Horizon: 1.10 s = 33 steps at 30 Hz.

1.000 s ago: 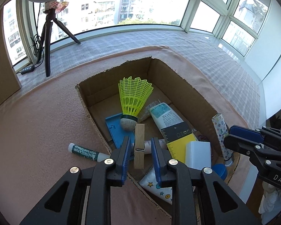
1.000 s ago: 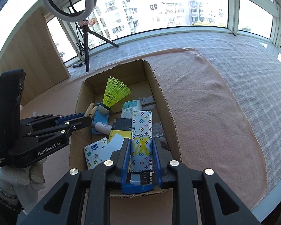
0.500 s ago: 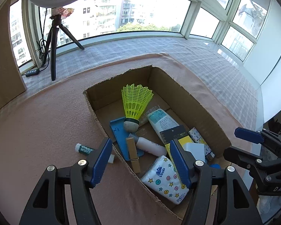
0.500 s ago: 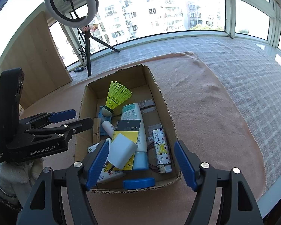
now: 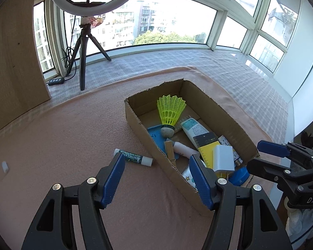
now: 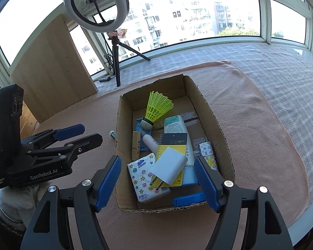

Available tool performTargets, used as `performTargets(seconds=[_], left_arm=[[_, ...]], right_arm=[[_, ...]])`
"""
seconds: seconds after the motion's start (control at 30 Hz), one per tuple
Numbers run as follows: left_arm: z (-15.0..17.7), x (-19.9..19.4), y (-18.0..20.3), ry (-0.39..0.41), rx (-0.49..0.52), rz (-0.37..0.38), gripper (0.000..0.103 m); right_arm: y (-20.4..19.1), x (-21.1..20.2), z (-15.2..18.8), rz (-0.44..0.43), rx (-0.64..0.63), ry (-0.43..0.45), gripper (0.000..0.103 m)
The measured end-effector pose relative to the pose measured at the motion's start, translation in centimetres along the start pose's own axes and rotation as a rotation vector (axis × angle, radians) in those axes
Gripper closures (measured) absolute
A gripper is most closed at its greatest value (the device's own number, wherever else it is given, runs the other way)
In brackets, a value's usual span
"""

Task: Organize objects
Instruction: 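Move the left tool to the green lip balm tube and grasp it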

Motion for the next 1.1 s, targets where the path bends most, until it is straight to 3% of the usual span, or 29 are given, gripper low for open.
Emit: performTargets(seconds=[0.47, 0.8, 1.1], left_arm=[[2.0, -0.1, -6.7, -0.030, -0.088, -0.067, 0.036], [0.5, 6.4, -9.4, -0.125, -0.226, -0.024, 0.036], [-1.2, 11.4, -8.1, -0.180, -0.192, -0.050, 0.036]], right_arm=[[-3.0, -0.8, 1.0, -0.064, 0.029, 0.004, 0.034], [-1.0, -1.2, 1.6, -0.029, 0.079, -0.001, 0.034], [3.7, -1.9, 2.7, 0.027, 0.173, -0.013, 0.034]])
Point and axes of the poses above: each gripper's, at about its wrist camera, not at the fingertips, and x roughly the way its jaws point, y to its right, z to its underside, the point moved 2 cm from there along x, roughly the way its jaws point
